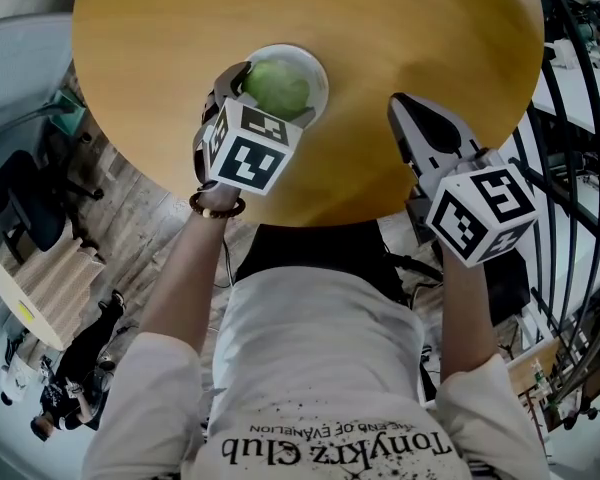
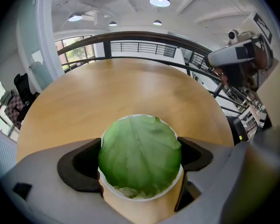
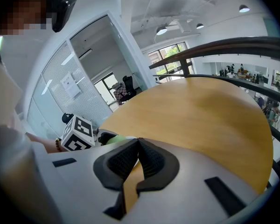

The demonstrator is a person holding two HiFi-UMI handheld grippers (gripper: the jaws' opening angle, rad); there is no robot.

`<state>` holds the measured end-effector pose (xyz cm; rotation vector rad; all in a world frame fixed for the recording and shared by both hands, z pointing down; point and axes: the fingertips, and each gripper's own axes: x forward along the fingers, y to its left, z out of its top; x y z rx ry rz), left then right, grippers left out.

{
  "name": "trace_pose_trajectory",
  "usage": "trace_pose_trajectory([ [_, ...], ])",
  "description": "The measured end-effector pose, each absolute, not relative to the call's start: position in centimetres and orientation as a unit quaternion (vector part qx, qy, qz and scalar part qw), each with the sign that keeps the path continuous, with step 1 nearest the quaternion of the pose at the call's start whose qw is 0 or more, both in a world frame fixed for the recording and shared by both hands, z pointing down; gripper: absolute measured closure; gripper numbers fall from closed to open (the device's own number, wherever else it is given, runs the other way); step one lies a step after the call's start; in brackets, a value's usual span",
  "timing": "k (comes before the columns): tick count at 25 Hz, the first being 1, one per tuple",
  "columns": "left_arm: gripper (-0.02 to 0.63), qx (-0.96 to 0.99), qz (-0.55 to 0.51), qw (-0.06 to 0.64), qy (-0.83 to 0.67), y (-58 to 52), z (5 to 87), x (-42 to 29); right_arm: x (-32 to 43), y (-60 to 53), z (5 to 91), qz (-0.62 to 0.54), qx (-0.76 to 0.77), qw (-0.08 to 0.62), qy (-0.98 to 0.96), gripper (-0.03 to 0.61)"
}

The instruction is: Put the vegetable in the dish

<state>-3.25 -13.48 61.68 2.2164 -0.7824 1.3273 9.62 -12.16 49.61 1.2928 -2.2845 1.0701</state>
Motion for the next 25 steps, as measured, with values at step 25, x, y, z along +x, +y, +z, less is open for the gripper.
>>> trace_pose_trajectory([
  [25,0.118,0.793,0.492,0.233,-0.272,-13.7,63.2,-3.2,9.7,-11.9,49.7,0.377,0.450,0.150,-0.795,0.555],
])
